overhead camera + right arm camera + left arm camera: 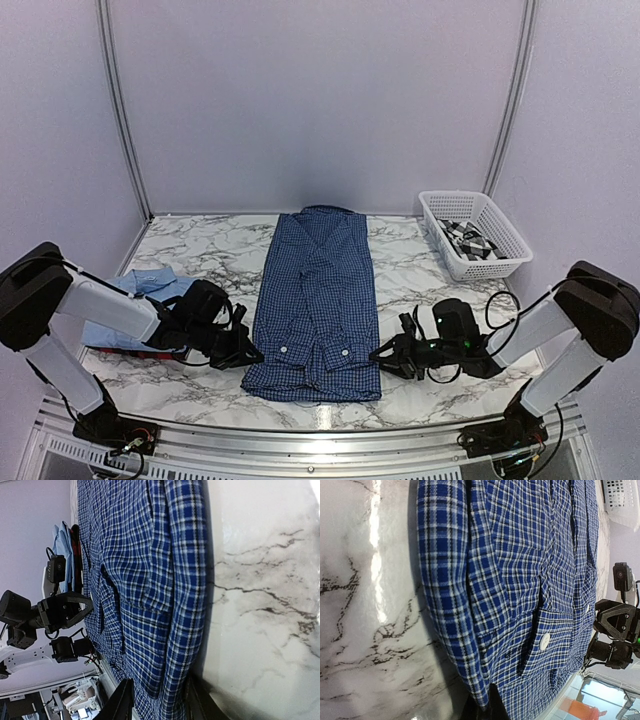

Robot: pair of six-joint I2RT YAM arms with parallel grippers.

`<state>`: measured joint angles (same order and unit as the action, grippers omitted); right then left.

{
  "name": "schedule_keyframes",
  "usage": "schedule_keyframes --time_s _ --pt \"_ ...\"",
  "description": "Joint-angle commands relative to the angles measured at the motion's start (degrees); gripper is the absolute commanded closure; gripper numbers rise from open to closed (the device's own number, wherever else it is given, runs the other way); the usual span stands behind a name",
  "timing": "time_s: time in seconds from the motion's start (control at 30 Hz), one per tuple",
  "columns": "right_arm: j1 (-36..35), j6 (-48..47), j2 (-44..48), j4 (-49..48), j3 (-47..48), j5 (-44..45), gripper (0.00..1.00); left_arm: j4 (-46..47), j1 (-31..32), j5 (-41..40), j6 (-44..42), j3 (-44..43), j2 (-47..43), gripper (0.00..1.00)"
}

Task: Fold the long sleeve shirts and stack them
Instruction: Pick up the rectangle-folded shirt from the center of the board, then fold the rectangle-folded shirt at the center of the board.

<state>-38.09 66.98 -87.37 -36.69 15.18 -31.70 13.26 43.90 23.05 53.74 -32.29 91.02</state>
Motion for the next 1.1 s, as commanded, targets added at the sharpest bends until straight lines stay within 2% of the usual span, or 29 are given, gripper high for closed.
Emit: schedule_keyframes --time_s 0.0,0.2,0.3,0.43,0.6,0.8,1.07 --pt "-1.1 -1.1 -0.5 1.1 1.3 -0.2 0.66 -2.4 0.6 0.7 -0.9 -1.4 -1.3 1.0" --pt "-1.7 -0.2 -2.7 -0.8 1.6 -1.8 0.72 -2.1 0.9 0.7 -0.8 -1.6 -1.9 1.0" --pt "-1.1 -0.3 -1.6 -0.5 1.9 -2.0 0.81 -2.0 0.8 0.9 -1.0 -1.8 -3.2 1.0" --pt "-0.9 -1.4 0.2 2.0 4.4 -3.3 1.0 -1.8 0.8 1.3 -1.4 -3.0 -6.3 1.0" --pt "0.5 -2.2 2.5 5.0 7.9 -3.8 1.0 -1.7 0.5 1.6 -1.4 -6.3 -8.6 1.0" --pt "3.8 -4.1 2.2 7.5 13.9 -4.9 1.0 -0.8 -2.5 3.2 -0.4 -11.1 -6.7 1.0" --pt "10.1 -7.9 -7.4 8.6 27.2 -5.8 1.0 1.4 -10.1 7.6 -0.8 -24.4 6.3 1.0"
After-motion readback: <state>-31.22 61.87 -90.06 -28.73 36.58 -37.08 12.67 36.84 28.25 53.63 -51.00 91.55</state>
